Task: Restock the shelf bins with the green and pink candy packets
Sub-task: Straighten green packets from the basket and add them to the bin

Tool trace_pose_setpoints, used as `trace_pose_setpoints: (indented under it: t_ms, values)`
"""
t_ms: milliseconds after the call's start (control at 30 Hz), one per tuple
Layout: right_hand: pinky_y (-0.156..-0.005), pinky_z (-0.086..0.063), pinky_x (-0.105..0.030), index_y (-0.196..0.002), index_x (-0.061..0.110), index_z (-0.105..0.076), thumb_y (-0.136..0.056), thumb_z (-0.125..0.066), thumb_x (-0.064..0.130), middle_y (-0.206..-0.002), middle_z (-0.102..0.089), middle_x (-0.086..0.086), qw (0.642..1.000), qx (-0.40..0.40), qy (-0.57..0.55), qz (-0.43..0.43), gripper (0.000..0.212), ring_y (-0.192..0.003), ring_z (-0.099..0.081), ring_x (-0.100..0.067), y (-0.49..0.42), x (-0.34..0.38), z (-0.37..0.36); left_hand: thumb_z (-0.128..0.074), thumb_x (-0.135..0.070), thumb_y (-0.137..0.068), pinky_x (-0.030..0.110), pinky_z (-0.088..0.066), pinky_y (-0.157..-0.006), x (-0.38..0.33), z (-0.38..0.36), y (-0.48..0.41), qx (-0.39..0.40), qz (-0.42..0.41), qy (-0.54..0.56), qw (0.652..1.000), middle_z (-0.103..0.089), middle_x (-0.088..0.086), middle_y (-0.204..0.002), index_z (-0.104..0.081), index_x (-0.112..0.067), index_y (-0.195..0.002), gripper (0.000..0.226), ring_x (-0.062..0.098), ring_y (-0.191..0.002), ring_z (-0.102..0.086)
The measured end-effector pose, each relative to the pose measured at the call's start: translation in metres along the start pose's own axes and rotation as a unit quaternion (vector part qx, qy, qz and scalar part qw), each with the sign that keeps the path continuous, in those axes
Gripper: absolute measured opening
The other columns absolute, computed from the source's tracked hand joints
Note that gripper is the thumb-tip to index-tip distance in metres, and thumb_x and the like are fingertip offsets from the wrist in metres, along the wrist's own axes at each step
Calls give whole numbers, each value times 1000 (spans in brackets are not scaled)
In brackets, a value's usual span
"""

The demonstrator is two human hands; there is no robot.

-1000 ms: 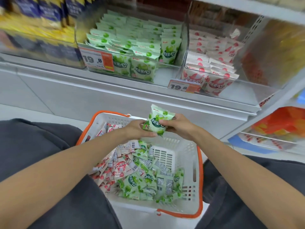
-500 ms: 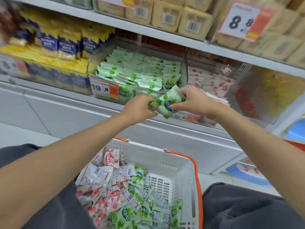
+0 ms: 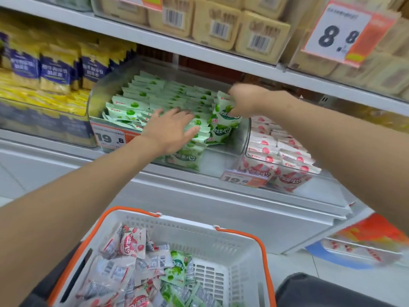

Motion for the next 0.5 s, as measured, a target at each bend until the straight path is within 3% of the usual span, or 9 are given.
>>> trace_pose_setpoints:
  t_ms: [133,200,333,500]
  values:
    - [-85,-47,-34,-139,4,-41,-93,-63,22,-130,-54,-13,999,30,31,-7,54,-112,-55,-29,-8,-2,-1,-16,-56,-101,48,-16,-117,1,-3,-1,-5,-3,-6,1000,-29,-3,-159,-28,-24,-153,62,16,-147,-23]
    - [-92,-49,-38,-141,5,-40,-93,-63,26,-130,-55,-13,999,36,34,-12,58,-111,-56,-30,-10,-5,1,-16,-56,-101,47,-17,-117,2,-5,-1,-8,-4,-12,1000,-30,-3,-158,-29,-23,-152,63,17,-146,-23]
    - [-87,-50,-39,-135,4,-45,-90,-67,27,-121,-57,-12,997,42,61,1,55,-95,-52,-26,-13,3,3,-15,-55,-101,47,-19,-117,5,-6,-4,-14,7,-21,1000,-32,0,-157,-36,-19,-149,64,19,-146,-24]
    - [-92,-50,-41,-137,4,-43,-88,-69,29,-126,-56,-14,995,59,84,-12,60,-110,-56,-32,-9,1,5,-14,-54,-101,47,-18,-118,3,-7,-3,-6,13,-30,999,-29,2,-159,-36,-16,-149,65,21,-147,-22]
Point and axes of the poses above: each hand's wrist, its own y-axis away from the middle knuckle, its own z-axis out of the back of the hand, x = y × z, the point moved 7 cm from there along -y, towards the middle knuckle
